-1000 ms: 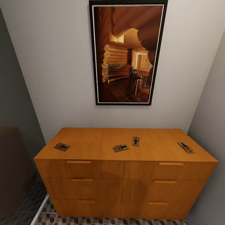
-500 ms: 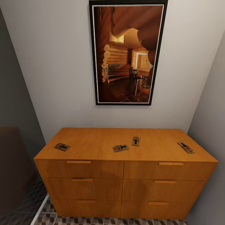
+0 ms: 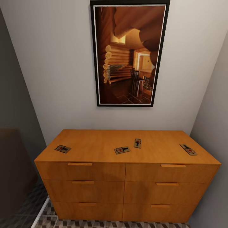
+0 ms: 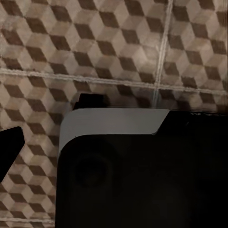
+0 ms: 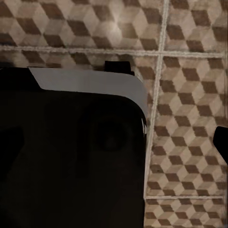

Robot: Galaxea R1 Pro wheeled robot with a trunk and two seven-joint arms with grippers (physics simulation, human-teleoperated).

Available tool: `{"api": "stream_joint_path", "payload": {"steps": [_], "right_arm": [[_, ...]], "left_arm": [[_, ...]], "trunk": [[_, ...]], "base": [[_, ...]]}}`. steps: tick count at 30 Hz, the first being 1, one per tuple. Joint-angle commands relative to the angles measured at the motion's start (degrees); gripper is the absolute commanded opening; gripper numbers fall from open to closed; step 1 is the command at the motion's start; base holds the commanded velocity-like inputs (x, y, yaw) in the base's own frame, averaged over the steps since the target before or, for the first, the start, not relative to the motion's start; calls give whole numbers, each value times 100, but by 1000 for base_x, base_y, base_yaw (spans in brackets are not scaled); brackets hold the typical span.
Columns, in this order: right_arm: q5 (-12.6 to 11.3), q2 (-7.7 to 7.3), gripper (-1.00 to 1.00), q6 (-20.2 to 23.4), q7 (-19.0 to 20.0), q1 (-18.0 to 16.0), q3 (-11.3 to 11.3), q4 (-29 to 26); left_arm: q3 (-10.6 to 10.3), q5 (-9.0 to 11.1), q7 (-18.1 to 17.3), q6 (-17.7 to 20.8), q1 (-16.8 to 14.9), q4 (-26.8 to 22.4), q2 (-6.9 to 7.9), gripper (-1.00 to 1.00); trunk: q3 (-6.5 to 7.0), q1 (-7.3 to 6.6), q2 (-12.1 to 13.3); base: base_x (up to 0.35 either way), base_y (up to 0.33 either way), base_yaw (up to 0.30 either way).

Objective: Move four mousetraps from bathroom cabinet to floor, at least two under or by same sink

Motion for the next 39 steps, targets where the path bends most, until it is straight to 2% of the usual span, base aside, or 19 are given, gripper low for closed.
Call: {"api": "stream_joint_path", "payload": {"steps": [1, 6, 7, 13, 21, 33, 39], "right_arm": [[7, -2, 100, 158, -14, 1, 1, -191], [5, -8, 100, 576, -19, 1, -2, -952], [5, -8, 100, 576, -19, 1, -2, -952], [5, -19, 100, 755, -25, 1, -14, -1454], [9, -27, 100, 814, -37, 1, -19, -1702], [13, -37, 100, 829, -42, 1, -6, -1992], [13, -38, 100, 830, -44, 1, -9, -2019]], "left_arm": [[-2, 55, 2, 155, 1, -183, 3, 100], [4, 51, 8, 587, 1, -919, 9, 100], [4, 51, 8, 587, 1, -919, 9, 100], [10, 49, 10, 779, 1, -1639, 11, 100], [22, 37, 17, 951, 1, -2278, 12, 100], [25, 23, 20, 1676, 1, -3259, 28, 100], [25, 22, 22, 1869, 1, -3492, 29, 100]], "trunk": [[-7, 0, -3], [-7, 0, -3], [-7, 0, -3], [-7, 0, -3], [-7, 0, -3], [-7, 0, -3], [-7, 0, -3]], "base": [[0, 0, 0], [0, 0, 0], [0, 0, 0], [0, 0, 0], [0, 0, 0], [0, 0, 0], [0, 0, 0]]}}
